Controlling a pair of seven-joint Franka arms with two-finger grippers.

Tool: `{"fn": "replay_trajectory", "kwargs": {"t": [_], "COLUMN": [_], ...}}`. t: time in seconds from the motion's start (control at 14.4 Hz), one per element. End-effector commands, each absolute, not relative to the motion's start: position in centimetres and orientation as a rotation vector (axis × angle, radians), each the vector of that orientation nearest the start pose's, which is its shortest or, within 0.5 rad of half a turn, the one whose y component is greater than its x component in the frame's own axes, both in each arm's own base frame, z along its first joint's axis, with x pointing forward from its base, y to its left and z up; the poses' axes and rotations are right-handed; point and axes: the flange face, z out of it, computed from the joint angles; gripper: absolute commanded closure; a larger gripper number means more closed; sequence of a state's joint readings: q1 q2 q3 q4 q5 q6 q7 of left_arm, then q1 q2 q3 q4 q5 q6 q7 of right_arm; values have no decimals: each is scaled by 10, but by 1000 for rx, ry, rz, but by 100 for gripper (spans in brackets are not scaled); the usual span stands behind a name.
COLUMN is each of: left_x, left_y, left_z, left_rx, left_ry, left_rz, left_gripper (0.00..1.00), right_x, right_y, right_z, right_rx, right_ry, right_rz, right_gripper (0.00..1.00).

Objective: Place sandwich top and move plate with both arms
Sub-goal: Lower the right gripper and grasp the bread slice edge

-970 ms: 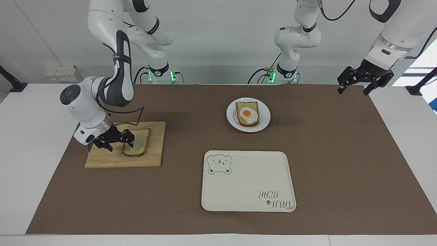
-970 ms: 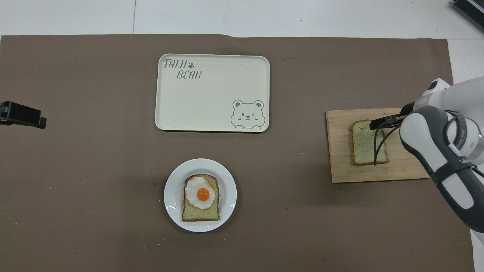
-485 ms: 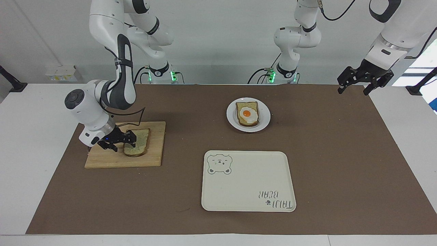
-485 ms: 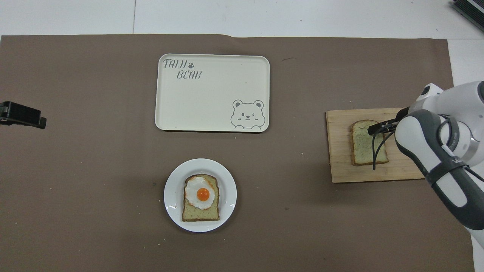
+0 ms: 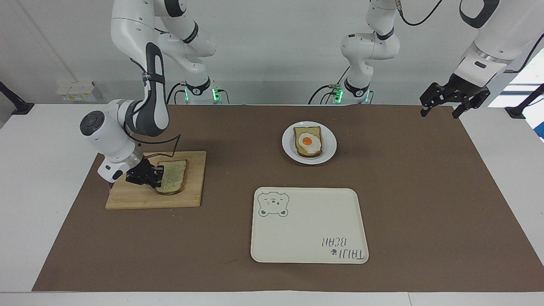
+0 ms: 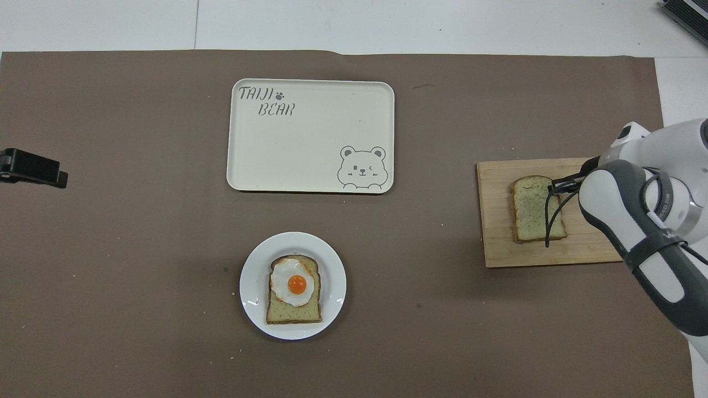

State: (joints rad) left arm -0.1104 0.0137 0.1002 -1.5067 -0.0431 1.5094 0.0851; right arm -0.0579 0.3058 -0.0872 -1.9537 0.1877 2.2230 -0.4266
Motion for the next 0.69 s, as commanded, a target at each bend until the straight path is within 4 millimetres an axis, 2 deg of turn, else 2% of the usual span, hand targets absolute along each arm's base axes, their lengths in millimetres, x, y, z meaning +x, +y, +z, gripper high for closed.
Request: {"fn": "replay_trajectory", "kwargs": {"t": [0.0,0.28,0.62], "left_x": [552,552,552], "left_y": [-8,-8,-8], "left_z": [645,645,645], "left_rx": [-3159,-3159,-3159], "left_ry": [170,170,170], "left_rz": [25,25,25], "left_gripper": [0,0,0], "right_x": [602,606,612], "right_y": [-73,-78,-77], "right_z": [316,321,353], "right_rx": [-2988,-2991,-2975], "right_ry": [-215,-213,-229], "right_rz": [-19,-36,-26], "right_gripper": [100,100,100]}}
